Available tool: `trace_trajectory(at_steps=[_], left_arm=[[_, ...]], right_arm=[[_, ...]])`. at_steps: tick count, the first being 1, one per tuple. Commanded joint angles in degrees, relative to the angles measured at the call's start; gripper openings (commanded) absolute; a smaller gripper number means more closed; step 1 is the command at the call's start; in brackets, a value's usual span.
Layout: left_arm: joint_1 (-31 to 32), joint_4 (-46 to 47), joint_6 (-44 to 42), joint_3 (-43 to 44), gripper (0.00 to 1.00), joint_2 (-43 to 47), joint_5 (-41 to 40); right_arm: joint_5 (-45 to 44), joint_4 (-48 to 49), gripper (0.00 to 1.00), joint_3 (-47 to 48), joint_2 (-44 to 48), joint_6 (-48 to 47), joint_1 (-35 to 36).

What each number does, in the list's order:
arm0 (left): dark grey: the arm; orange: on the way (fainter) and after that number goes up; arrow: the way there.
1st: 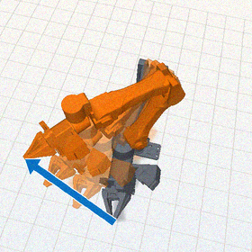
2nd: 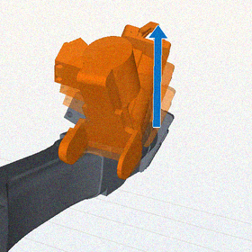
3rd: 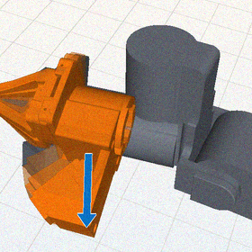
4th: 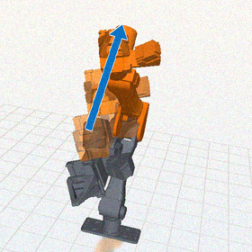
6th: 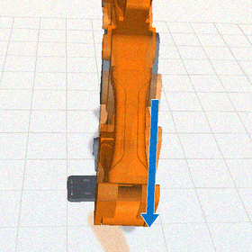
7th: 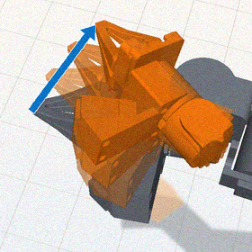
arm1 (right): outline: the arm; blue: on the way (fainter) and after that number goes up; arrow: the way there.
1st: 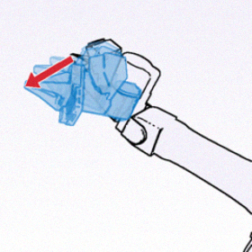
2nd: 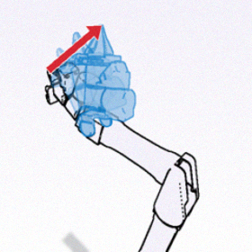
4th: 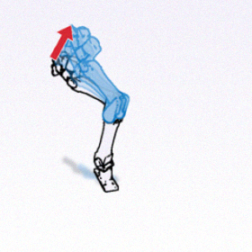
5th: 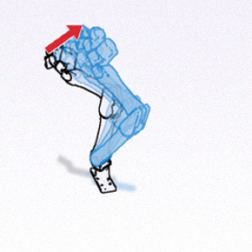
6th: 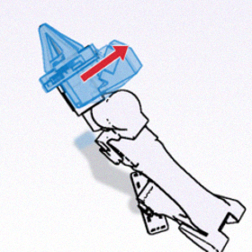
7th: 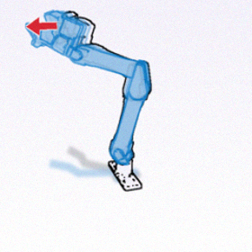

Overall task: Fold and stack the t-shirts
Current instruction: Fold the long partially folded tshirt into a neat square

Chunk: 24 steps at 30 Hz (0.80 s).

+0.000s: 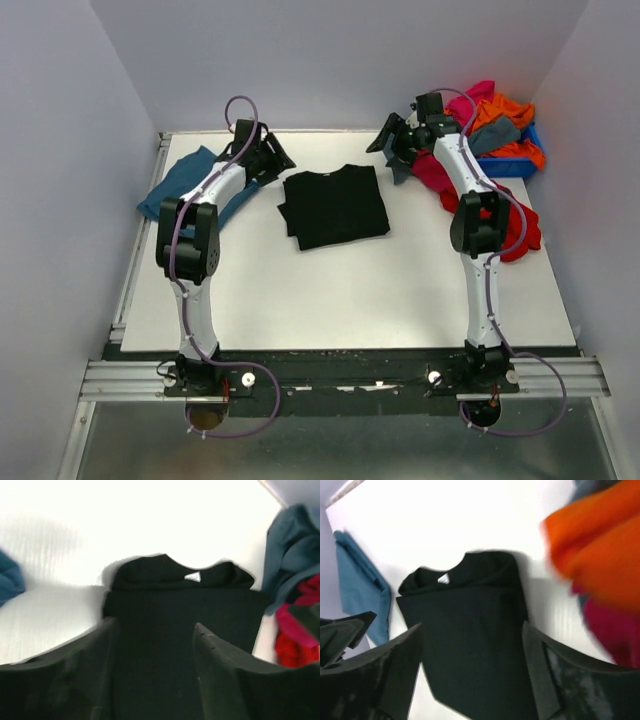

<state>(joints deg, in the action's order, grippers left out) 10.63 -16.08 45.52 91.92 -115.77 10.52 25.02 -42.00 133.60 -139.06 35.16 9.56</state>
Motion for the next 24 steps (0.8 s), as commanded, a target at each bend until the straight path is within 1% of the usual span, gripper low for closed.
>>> trace_trajectory(at_steps=[1,2,5,6,8,9,10,12,14,16,19,21,24], left_arm=[[-0.5,3.9,-1.0,5.2,0.79,-6.1,-0.5],[-0.5,3.8,-1.7,5.3,0.83,-6.3,-0.7],[-0.5,6.7,-2.9,1.9,0.84,-4.7,0.1],[-0.5,8.0,-3.1,0.3,0.83,-4.0,0.5],[-0.4,10.3,-3.2,-2.6,0.79,-3.4,2.1],[-0.4,11.3,-3.1,-3.8,0.77,-3.4,3.1],[-0.3,11.9,-3.0,-4.2,0.74,-3.6,3.8],[-0.1,13.0,-3.1,-5.2,0.71,-4.1,4.3],[0.1,13.5,-3.2,-5.1,0.7,-4.9,4.4],[0.2,13.4,-3.3,-4.2,0.66,-6.1,4.3],[0.2,11.6,-3.6,-1.8,0.61,-8.7,3.2],[0.2,9.5,-3.9,0.3,0.56,-10.7,2.3],[0.2,7.9,-4.3,1.3,0.54,-12.1,1.2]], right_arm=[[1.4,3.2,0.94,4.7,-5.8,-1.7,-1.0],[1.1,3.8,0.94,3.3,-4.8,-2.9,-1.0],[-1.6,8.4,0.85,-8.1,1.0,-6.0,-1.0],[-2.2,9.6,0.83,-11.7,3.5,-6.7,-1.0],[-1.7,11.0,0.81,-16.2,5.5,-7.3,-1.0],[-0.9,11.1,0.77,-17.3,5.6,-7.6,-0.9],[-0.2,11.0,0.74,-17.8,5.6,-7.9,-0.7],[0.0,10.5,0.73,-18.3,5.1,-8.5,-0.2],[-0.1,10.4,0.73,-18.6,4.4,-8.9,0.5],[-0.3,10.0,0.7,-18.0,3.1,-8.5,1.0],[-1.2,7.5,0.65,-14.7,-0.1,-7.8,1.4],[-2.4,5.4,0.6,-13.0,-1.6,-7.5,1.8],[-4.5,4.3,0.57,-14.2,-1.7,-7.0,2.3]])
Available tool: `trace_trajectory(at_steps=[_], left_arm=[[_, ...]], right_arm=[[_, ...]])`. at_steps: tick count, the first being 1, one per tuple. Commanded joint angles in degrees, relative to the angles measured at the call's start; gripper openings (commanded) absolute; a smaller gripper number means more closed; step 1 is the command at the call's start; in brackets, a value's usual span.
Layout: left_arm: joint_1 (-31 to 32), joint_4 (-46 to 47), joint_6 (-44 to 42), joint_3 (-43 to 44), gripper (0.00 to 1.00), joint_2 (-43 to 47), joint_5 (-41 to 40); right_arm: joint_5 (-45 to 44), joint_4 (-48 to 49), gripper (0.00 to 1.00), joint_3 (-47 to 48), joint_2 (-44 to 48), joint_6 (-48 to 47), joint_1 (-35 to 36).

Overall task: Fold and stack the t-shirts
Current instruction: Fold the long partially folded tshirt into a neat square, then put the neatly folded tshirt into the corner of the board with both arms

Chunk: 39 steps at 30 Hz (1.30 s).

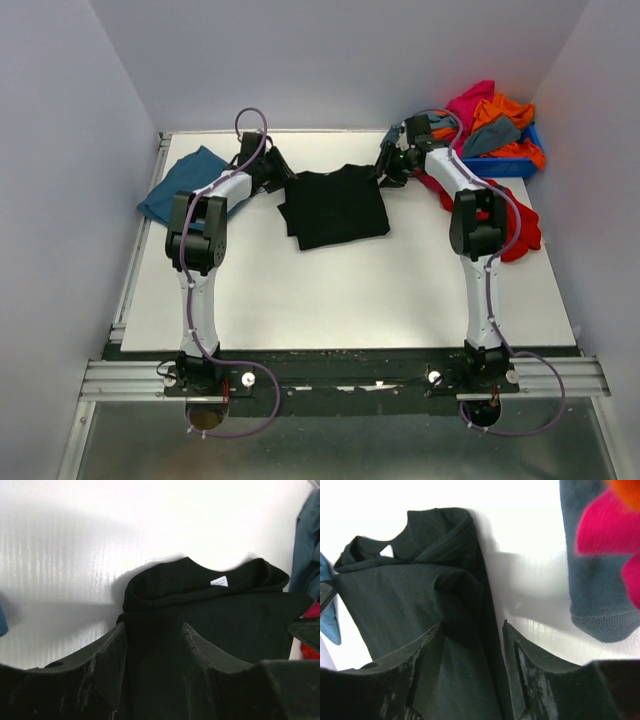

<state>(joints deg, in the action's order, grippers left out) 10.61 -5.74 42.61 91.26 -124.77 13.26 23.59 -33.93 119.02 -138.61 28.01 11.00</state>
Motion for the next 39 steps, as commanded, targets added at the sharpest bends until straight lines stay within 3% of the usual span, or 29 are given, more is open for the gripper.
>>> trace_trajectory(at_steps=[1,6,13,17,25,27,31,35,39], left_arm=[[0.2,-2.4,-1.4,1.9,0.54,-3.4,-1.8],[0.2,-1.6,-1.7,-0.3,0.52,-3.3,-3.9],[0.8,1.4,-2.3,-6.0,0.46,-0.2,-2.6],[2.6,7.2,-2.4,-16.0,0.46,7.8,-4.6],[8.4,12.8,-0.1,-36.0,0.46,23.0,-7.8],[10.5,13.6,0.1,-40.0,0.46,26.3,-10.0],[10.9,12.2,-0.3,-42.2,0.5,29.1,-11.1],[10.7,10.9,-3.6,-39.6,0.54,29.8,-12.7],[9.4,6.4,-6.6,-34.4,0.57,27.5,-14.3]], right_arm=[[-4.2,-3.5,0.57,-0.9,-1.6,0.3,1.0],[-7.3,1.1,0.53,-10.8,3.6,1.3,1.2],[-8.0,1.8,0.36,-18.4,7.8,2.0,2.7],[-7.4,9.7,0.33,-32.2,16.9,4.6,3.6],[-7.2,16.6,0.31,-56.6,34.0,7.1,6.0],[-8.2,19.2,0.36,-64.9,39.7,8.2,6.4],[-12.6,17.7,0.76,-66.0,42.9,7.3,6.4],[-13.5,15.6,0.75,-60.4,39.4,5.5,6.4],[-14.8,15.2,0.65,-56.1,34.8,6.2,6.4]])
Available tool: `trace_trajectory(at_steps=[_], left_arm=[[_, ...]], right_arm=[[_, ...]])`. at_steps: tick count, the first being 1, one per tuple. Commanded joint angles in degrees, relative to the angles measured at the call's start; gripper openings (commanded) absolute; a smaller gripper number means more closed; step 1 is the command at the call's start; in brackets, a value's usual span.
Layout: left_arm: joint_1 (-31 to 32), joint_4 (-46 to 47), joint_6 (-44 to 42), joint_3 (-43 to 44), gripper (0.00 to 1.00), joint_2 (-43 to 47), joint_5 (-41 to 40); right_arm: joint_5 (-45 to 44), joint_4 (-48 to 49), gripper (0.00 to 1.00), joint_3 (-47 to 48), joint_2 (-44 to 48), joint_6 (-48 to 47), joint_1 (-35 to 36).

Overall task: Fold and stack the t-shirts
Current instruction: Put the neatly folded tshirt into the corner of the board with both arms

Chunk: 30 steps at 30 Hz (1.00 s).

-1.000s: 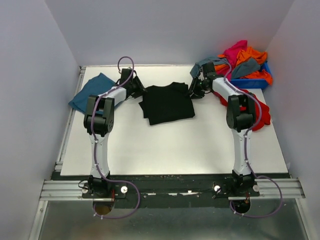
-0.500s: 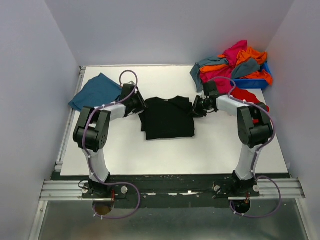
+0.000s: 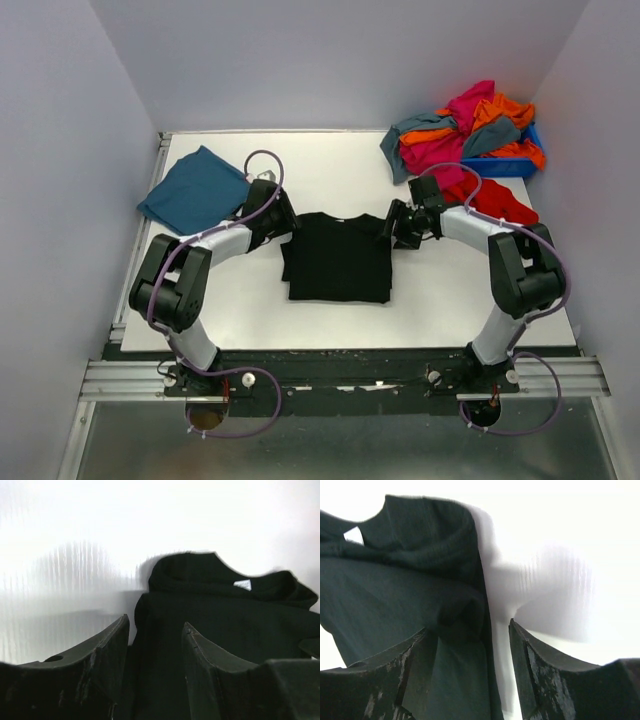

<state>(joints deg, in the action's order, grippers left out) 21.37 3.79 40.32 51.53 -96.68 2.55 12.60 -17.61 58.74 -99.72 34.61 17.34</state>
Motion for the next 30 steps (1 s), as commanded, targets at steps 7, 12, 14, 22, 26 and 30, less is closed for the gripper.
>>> trace_trajectory(at_steps=[7,12,14,22,26,30], left_arm=[[-3.4,-5.2,-5.8,10.3,0.57,-7.5,1.2],[-3.4,-4.8,-5.3,10.4,0.59,-9.8,3.4],[-3.4,-4.8,-5.0,9.5,0.62,-9.3,3.5],[-4.2,-1.6,-3.8,3.9,0.8,-4.4,3.8],[-4.5,0.9,-4.3,1.5,0.8,-2.6,5.3],[-4.5,4.2,-4.2,0.5,0.68,-4.6,9.1]], right_arm=[[-5.7,-4.3,0.47,12.1,-11.4,0.0,0.0],[-5.8,-5.0,0.48,13.0,-11.8,-0.1,0.0],[-6.1,-4.5,0.56,11.8,-10.4,-0.3,0.0],[-3.2,0.7,0.7,9.5,-7.9,-2.4,0.0],[-2.0,1.4,0.61,10.8,-9.3,-2.7,0.0],[-1.9,0.7,0.57,12.9,-10.9,-2.7,0.0]])
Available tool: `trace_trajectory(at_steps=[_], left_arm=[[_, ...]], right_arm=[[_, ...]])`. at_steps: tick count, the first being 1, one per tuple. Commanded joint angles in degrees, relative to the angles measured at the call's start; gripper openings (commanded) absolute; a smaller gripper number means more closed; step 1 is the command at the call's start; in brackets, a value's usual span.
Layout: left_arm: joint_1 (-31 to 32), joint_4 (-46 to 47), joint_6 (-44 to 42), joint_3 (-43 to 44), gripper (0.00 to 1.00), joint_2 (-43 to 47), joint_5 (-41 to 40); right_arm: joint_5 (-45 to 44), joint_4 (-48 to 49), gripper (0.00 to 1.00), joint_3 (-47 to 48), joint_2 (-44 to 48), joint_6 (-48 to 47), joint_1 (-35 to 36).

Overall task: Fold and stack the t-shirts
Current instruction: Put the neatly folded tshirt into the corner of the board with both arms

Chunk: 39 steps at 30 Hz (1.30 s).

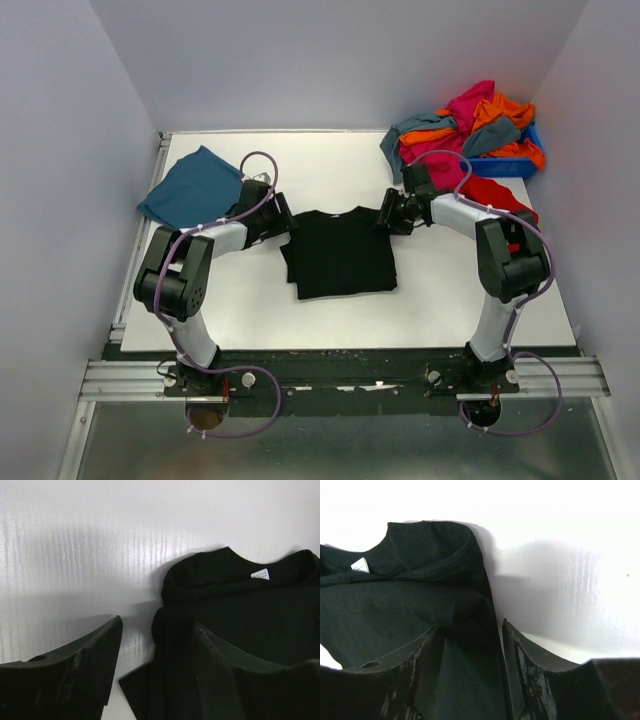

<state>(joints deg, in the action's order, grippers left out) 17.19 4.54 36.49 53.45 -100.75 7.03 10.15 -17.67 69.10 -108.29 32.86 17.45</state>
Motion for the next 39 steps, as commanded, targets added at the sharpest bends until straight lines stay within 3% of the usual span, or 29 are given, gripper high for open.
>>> trace_trajectory(at_steps=[1,9,12,16,24,29,34,39], left_arm=[[-0.3,3.6,-0.3,-1.2,0.65,-1.5,5.2],[0.1,4.6,0.6,1.7,0.57,-6.8,6.2],[0.2,5.0,0.8,1.8,0.55,-7.6,5.5],[0.2,4.8,0.1,2.8,0.44,-8.4,4.5],[0.0,2.9,-1.2,6.6,0.39,-10.0,3.3],[-0.1,0.7,-1.6,8.9,0.39,-10.9,2.8],[-0.2,0.1,-0.6,9.5,0.45,-11.0,2.8],[-1.6,-1.0,-2.1,7.0,0.67,-4.4,0.0]], right_arm=[[0.8,0.5,0.55,3.1,-3.0,-0.8,-0.1],[0.4,-1.6,0.5,6.0,-6.1,0.3,-0.1],[0.7,-1.6,0.58,5.7,-4.9,0.0,-0.1],[0.5,0.8,0.7,4.1,-2.5,-0.3,-0.6],[2.7,-1.0,0.63,9.9,-7.5,-0.4,-1.8],[3.6,-0.5,0.65,10.6,-8.2,-0.6,-1.9],[4.0,-1.3,0.64,11.9,-9.7,-0.3,-2.1],[2.4,-1.9,0.62,11.1,-8.7,0.2,-2.1]])
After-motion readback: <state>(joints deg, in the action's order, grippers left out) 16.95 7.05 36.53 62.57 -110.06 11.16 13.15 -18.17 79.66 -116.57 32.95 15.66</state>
